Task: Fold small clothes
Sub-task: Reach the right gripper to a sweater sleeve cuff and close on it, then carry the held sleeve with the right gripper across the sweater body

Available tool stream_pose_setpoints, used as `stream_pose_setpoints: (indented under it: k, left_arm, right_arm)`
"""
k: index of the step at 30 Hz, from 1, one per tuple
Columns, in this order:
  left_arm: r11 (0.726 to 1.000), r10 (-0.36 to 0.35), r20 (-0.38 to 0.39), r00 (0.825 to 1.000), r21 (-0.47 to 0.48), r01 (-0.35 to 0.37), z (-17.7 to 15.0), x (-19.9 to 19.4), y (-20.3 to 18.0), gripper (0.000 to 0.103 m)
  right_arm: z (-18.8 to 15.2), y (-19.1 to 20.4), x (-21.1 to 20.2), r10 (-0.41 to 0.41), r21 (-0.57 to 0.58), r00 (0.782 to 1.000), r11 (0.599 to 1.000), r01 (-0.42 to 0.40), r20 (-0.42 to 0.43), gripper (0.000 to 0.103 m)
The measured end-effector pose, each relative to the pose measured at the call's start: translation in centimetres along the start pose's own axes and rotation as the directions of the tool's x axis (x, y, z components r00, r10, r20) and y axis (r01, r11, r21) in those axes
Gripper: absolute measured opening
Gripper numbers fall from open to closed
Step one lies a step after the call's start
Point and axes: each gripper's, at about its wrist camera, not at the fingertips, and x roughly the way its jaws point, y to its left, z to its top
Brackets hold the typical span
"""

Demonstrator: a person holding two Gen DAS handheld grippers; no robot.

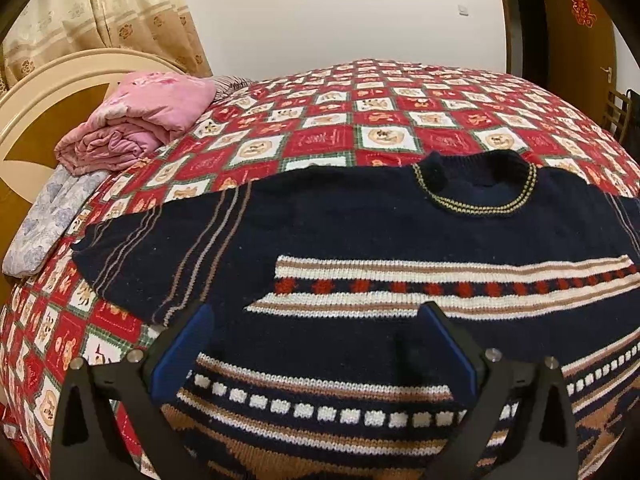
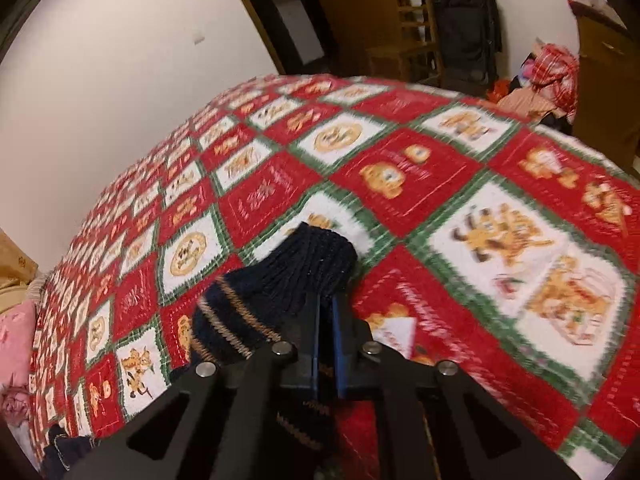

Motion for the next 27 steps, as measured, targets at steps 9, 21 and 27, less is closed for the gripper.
stream_pose_setpoints:
  k: [9, 21, 27]
  left_arm:
    - [0.998, -0.058, 0.031, 0.998, -0.025, 0.058, -0.2, -2.4, 0.8, 0.103]
    - [0.993, -0.096, 0.035, 0.995, -0.065, 0.099, -2.0, -4.2, 4.6, 0.103]
    - [0.992, -0.099, 0.011, 0.995, -0.081, 0.099, -3.0, -3.9, 6.6, 0.103]
  right_arm:
    - [-0.4, 1.8, -10.0, -0.012, -0.113, 0.977, 0.993, 0.036, 0.211, 0.005]
    - [-8.5, 17.5, -17.4, 0.176, -0.479, 0.957, 0.877, -0.046, 0.231, 0.005]
    - [-16.0, 24.3, -16.9, 0.225, -0.610, 0.966, 0.786, -0.101, 0.131, 0.005]
